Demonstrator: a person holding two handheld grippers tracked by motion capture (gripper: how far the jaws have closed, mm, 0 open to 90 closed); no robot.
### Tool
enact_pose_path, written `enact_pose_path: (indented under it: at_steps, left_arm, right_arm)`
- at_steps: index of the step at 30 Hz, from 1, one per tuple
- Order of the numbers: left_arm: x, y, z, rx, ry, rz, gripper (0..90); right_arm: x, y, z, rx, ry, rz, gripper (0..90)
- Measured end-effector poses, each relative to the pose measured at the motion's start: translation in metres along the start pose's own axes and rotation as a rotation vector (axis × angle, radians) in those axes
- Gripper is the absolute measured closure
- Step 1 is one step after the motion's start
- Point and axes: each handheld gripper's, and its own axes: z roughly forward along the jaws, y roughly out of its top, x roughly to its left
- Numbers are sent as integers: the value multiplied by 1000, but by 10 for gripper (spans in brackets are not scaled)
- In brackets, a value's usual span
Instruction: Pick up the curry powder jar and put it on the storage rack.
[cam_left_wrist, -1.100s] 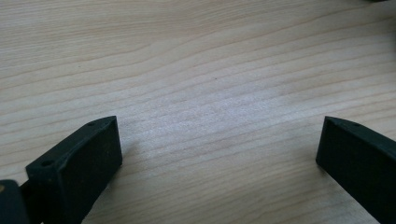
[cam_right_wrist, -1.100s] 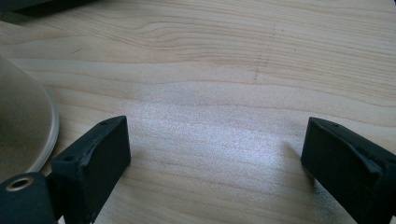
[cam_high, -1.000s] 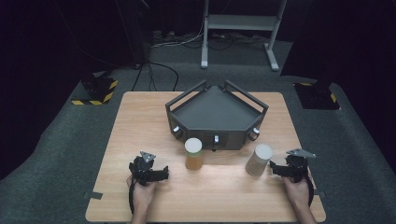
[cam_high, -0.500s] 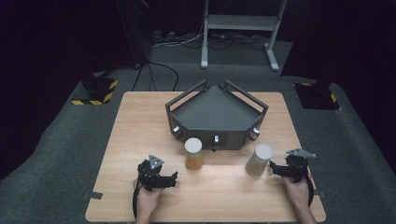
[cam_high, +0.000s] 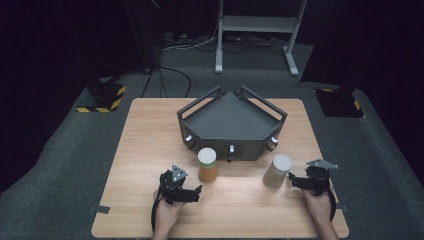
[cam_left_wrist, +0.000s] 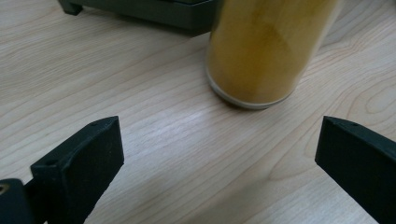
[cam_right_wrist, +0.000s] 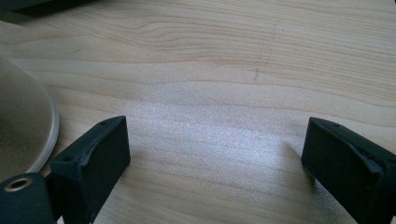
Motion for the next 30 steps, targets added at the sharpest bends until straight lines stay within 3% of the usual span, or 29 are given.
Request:
enact_pose_path:
  at_steps: [21, 30]
  left_arm:
    - [-14, 26, 24, -24, -30, 43, 44]
    - [-20, 35, 31, -46, -22, 54, 78]
  right_arm:
    - [0, 0, 0, 0, 0, -1, 72]
    - [0, 0, 0, 0, 0, -1, 72]
